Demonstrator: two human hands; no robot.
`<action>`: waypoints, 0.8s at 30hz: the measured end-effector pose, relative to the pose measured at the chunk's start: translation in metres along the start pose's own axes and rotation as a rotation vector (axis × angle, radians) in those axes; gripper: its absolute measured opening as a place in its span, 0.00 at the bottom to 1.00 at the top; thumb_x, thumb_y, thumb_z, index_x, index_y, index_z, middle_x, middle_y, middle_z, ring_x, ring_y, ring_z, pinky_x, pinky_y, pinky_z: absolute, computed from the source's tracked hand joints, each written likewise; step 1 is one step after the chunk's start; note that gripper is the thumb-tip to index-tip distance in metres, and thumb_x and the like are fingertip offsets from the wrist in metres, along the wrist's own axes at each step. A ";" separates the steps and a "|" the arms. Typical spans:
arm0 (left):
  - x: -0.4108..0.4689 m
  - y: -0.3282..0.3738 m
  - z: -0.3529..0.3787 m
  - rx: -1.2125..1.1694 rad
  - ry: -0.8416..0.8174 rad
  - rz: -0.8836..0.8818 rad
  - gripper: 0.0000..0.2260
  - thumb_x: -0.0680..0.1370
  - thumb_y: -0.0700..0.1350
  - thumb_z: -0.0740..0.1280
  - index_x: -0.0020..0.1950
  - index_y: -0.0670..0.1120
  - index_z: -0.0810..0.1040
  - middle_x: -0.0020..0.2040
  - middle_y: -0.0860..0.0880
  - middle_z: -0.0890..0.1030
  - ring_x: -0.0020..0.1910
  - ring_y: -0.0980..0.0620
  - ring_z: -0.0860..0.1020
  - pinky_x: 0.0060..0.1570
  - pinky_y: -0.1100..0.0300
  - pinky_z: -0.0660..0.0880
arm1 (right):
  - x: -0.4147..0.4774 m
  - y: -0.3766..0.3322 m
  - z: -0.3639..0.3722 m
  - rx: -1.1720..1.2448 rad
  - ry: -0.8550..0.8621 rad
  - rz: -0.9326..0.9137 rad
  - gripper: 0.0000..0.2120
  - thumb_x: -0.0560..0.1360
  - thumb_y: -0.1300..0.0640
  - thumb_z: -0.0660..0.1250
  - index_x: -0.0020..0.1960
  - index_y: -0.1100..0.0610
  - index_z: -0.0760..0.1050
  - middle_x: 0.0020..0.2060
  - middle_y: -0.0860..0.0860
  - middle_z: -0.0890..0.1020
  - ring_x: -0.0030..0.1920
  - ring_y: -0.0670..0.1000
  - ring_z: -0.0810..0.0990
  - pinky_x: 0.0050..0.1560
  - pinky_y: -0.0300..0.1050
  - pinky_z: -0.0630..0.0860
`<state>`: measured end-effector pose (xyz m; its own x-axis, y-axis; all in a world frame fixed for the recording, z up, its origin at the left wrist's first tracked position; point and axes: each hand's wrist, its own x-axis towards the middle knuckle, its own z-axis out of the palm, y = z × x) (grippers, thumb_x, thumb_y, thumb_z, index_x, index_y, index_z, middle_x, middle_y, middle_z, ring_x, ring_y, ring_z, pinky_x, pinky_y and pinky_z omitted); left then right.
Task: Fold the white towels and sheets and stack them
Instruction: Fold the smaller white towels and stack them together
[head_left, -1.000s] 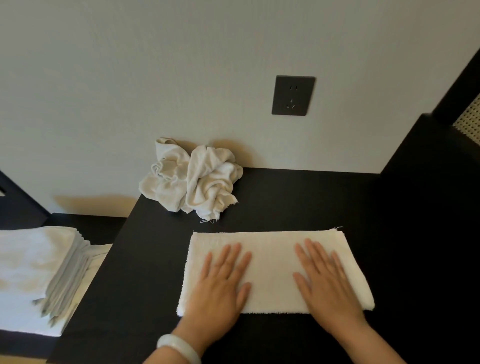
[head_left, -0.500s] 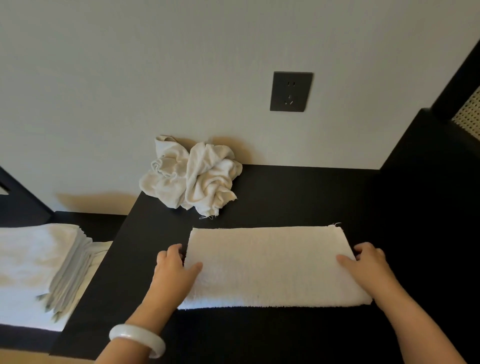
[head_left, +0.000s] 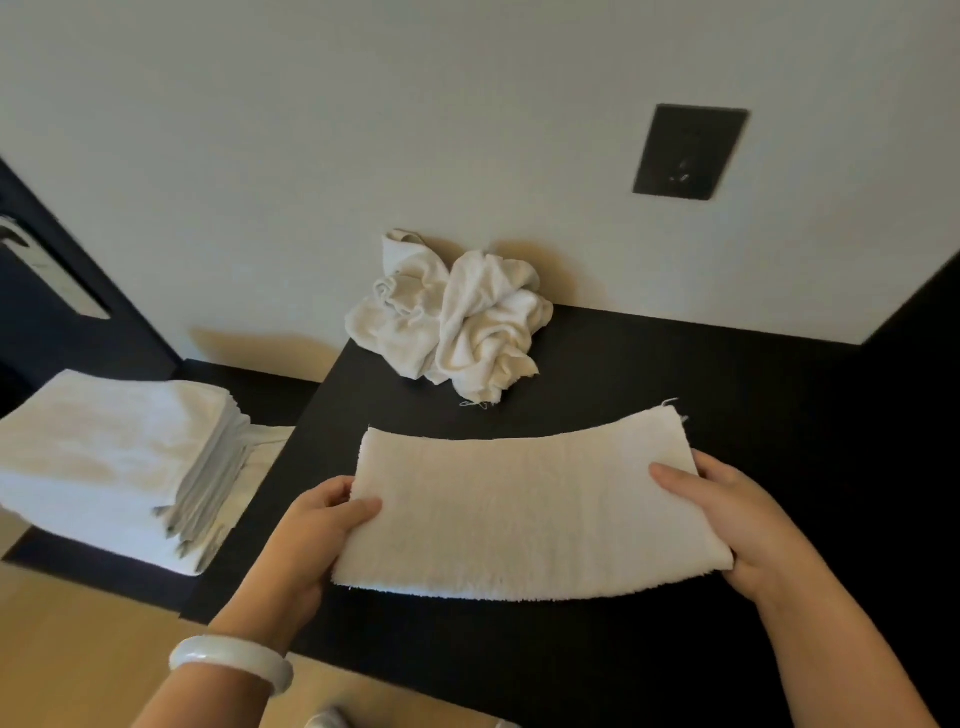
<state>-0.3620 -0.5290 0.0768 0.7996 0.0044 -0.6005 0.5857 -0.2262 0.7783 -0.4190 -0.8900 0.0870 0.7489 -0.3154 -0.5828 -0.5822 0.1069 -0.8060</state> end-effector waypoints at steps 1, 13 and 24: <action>-0.002 -0.003 -0.011 -0.035 0.016 0.012 0.08 0.79 0.45 0.67 0.56 0.54 0.78 0.52 0.45 0.82 0.49 0.42 0.83 0.41 0.48 0.78 | -0.002 -0.006 0.012 0.002 -0.028 -0.014 0.17 0.72 0.52 0.75 0.59 0.45 0.78 0.49 0.51 0.86 0.50 0.57 0.86 0.53 0.63 0.80; -0.025 -0.059 -0.190 -0.391 0.213 0.112 0.06 0.78 0.44 0.69 0.55 0.48 0.82 0.48 0.44 0.85 0.46 0.40 0.84 0.49 0.42 0.81 | -0.032 -0.034 0.223 -0.067 -0.178 -0.113 0.13 0.73 0.54 0.73 0.56 0.45 0.79 0.49 0.50 0.86 0.50 0.56 0.85 0.55 0.62 0.79; 0.000 -0.086 -0.385 -0.397 0.321 0.159 0.05 0.79 0.42 0.69 0.53 0.46 0.82 0.48 0.43 0.85 0.45 0.42 0.84 0.42 0.50 0.80 | -0.053 -0.033 0.427 -0.103 -0.312 -0.157 0.10 0.73 0.55 0.72 0.52 0.43 0.79 0.45 0.48 0.86 0.49 0.56 0.85 0.40 0.53 0.82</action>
<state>-0.3620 -0.1343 0.0804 0.8462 0.3121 -0.4318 0.4094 0.1376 0.9019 -0.3047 -0.4743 0.1004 0.8832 -0.0161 -0.4687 -0.4689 -0.0201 -0.8830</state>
